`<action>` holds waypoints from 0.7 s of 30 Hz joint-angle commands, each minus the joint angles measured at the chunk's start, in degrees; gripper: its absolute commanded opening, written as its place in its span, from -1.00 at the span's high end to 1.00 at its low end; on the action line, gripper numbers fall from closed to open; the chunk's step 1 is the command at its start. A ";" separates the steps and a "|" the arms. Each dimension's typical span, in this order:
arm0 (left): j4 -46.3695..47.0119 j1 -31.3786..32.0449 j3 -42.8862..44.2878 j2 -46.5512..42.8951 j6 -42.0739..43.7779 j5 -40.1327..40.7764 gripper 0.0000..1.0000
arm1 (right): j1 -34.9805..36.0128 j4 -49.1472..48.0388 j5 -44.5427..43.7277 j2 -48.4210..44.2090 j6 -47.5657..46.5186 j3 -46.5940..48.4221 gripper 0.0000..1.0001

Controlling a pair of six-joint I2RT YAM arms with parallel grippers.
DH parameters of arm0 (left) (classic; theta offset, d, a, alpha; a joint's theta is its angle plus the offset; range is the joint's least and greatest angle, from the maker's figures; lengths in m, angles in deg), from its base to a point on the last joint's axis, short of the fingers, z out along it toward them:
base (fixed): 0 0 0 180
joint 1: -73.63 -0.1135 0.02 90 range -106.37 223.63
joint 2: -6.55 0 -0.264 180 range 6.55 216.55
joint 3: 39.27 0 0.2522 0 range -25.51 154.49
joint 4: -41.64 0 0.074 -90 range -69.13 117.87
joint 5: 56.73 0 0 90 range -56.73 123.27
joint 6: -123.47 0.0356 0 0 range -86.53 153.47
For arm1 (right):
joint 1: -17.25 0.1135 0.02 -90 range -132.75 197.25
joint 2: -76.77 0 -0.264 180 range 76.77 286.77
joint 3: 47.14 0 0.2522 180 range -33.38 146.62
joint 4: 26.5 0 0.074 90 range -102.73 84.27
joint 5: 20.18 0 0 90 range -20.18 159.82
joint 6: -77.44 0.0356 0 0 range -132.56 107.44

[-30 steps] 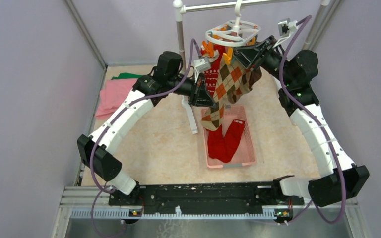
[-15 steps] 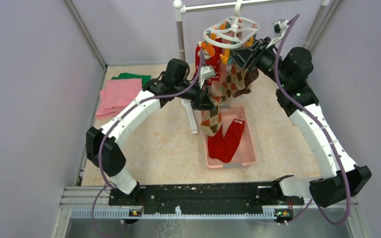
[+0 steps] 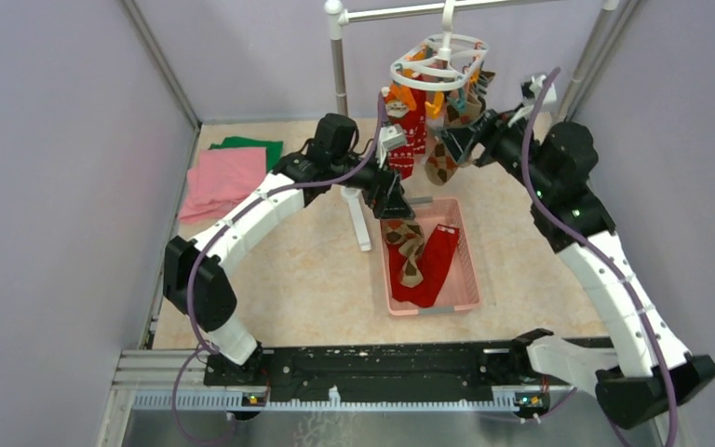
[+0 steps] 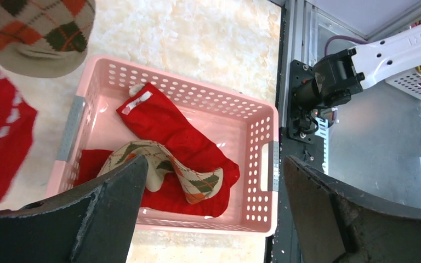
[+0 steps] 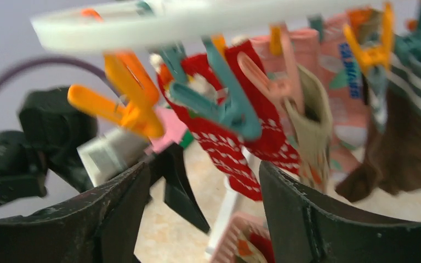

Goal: Remove the socks clipped to the hanger

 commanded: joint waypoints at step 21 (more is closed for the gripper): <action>2.34 -3.80 8.16 -1.55 -1.08 1.59 -0.98 | -10.87 -27.86 9.19 2.33 -5.45 -16.21 1.00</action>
